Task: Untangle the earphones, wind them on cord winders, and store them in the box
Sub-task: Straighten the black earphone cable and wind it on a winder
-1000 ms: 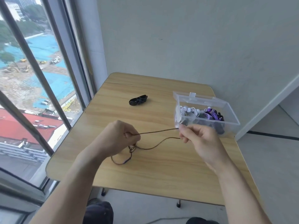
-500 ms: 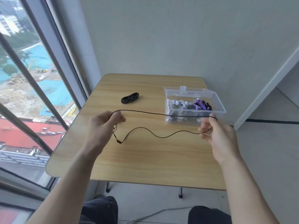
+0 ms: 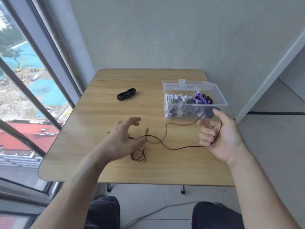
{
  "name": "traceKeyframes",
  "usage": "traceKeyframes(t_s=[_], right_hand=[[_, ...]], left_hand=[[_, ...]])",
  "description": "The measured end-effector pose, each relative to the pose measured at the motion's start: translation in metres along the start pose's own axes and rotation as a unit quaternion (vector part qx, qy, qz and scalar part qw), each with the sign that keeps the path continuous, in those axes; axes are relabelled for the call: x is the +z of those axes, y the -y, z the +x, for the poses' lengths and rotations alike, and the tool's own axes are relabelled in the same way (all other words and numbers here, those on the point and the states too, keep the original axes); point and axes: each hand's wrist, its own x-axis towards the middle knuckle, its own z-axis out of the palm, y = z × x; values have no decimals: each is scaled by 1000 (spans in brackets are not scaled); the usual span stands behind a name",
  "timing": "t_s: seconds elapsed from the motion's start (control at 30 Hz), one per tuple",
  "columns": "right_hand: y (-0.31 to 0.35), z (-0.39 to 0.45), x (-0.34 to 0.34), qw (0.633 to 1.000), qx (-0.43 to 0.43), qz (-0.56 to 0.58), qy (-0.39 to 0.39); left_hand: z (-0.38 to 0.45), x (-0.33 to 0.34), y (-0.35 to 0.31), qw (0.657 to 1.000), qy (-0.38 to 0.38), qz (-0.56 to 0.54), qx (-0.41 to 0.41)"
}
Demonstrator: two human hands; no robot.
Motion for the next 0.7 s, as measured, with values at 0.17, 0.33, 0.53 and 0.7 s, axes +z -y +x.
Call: traceKeyframes(t_s=[0.17, 0.33, 0.53, 0.7], right_hand=[[0, 1, -6, 961, -103, -249, -57], [14, 5, -38, 938, -142, -265, -173], [28, 5, -66, 920, -164, -195, -298], [17, 5, -54, 837, -177, -372, -361]], left_hand=[[-5, 10, -9, 977, 63, 204, 11], [-12, -3, -1, 987, 70, 134, -43], [-12, -18, 18, 996, -20, 73, -46], [-17, -16, 5, 991, -60, -123, -13]])
